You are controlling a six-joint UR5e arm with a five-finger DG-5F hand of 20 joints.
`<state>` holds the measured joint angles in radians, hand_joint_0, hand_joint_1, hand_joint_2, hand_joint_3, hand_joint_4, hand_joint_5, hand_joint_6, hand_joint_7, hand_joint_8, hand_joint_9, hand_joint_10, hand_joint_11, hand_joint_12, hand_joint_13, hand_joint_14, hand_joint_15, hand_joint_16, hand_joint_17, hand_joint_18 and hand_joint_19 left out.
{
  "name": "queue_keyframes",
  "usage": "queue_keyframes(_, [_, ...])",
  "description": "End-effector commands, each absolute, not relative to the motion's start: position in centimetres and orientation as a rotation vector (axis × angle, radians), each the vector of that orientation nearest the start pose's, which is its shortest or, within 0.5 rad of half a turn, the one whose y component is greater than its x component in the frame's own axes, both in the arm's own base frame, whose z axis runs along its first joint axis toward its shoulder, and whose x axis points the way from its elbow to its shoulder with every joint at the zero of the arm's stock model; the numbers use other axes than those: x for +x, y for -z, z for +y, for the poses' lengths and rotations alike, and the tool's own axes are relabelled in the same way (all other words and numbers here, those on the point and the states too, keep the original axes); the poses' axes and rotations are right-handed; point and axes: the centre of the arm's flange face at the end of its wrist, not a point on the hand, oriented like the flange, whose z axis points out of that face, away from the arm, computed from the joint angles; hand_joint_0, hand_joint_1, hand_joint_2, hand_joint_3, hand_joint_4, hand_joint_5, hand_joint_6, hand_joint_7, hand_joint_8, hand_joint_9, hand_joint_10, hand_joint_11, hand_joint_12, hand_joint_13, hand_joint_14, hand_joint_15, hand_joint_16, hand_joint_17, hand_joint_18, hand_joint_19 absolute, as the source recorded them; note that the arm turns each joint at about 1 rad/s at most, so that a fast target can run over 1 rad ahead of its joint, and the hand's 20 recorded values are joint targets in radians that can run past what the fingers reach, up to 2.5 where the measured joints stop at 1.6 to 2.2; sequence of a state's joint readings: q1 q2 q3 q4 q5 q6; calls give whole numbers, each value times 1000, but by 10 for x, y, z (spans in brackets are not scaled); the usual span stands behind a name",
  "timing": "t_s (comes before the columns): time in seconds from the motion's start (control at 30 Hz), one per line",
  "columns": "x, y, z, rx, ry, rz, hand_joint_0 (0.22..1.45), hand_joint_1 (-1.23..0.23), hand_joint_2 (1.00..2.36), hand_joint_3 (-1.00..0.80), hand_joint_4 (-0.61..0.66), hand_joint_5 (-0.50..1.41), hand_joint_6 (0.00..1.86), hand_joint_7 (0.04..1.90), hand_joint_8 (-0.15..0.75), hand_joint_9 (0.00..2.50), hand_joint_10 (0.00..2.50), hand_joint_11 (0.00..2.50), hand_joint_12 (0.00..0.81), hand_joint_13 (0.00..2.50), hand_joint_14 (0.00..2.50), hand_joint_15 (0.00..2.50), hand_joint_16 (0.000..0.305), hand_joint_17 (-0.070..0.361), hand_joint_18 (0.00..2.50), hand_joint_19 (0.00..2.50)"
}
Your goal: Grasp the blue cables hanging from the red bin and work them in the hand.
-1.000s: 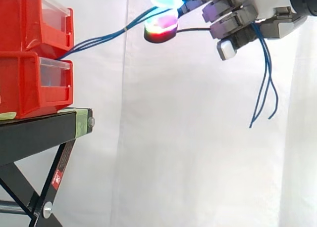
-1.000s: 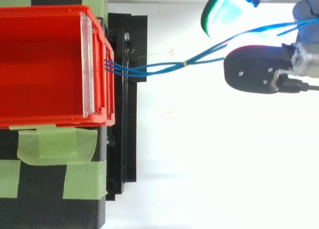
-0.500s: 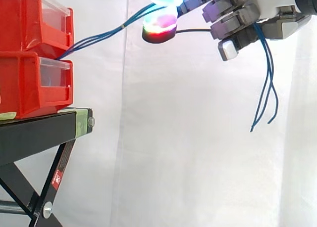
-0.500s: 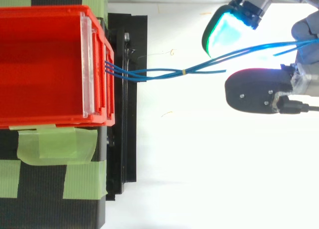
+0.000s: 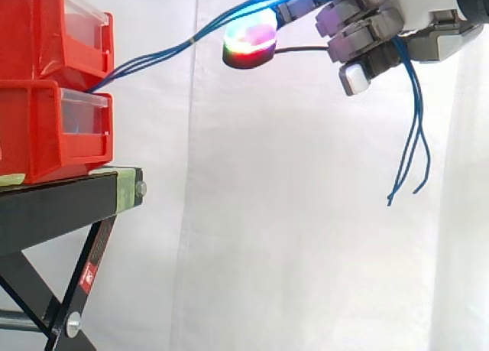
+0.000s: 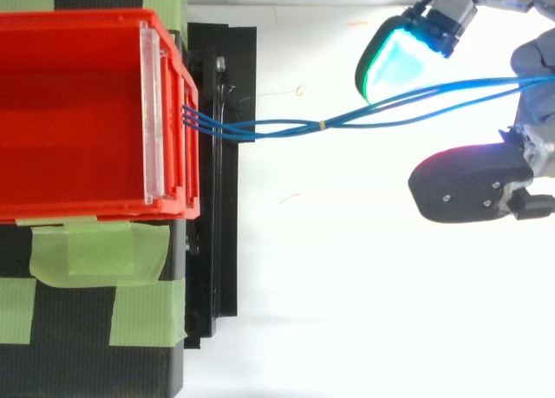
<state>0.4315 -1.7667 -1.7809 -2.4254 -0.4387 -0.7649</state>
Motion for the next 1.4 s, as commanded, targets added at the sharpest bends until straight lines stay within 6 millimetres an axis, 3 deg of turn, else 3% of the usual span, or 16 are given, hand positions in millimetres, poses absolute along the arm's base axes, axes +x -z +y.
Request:
queue_keyframes(0.0, [561, -343, 8, 1133, -286, 891, 812, -612, 1001, -963, 174, 264, 299, 1241, 394, 1368, 2500, 2500, 539, 1606, 2500, 1880, 53, 119, 1886, 655])
queue_keyframes(0.53, [569, -355, 7, 1108, -243, 868, 832, -638, 1003, -934, 178, 274, 326, 1238, 405, 1372, 2500, 2500, 540, 1603, 2500, 1892, 52, 118, 1881, 655])
queue_keyframes(0.7, [574, -366, 10, 1091, -222, 871, 888, -635, 1014, -678, 167, 278, 329, 1231, 396, 1370, 2500, 2500, 547, 1599, 2500, 1896, 52, 117, 1877, 687])
queue_keyframes(0.97, [574, -366, 13, 1091, -227, 869, 893, -599, 1019, -451, 182, 299, 260, 1247, 400, 1373, 2500, 2500, 536, 1603, 2500, 1906, 55, 123, 1888, 676])
queue_keyframes(1.23, [573, -366, 18, 1114, -255, 851, 910, -596, 1018, -459, 198, 311, 224, 1255, 411, 1378, 2500, 2500, 534, 1607, 2500, 1894, 54, 121, 1894, 630])
queue_keyframes(1.37, [571, -364, 22, 1156, -279, 819, 926, -596, 1021, -342, 188, 318, 180, 1270, 409, 1369, 2500, 2500, 542, 1605, 2500, 1882, 54, 121, 1886, 652])
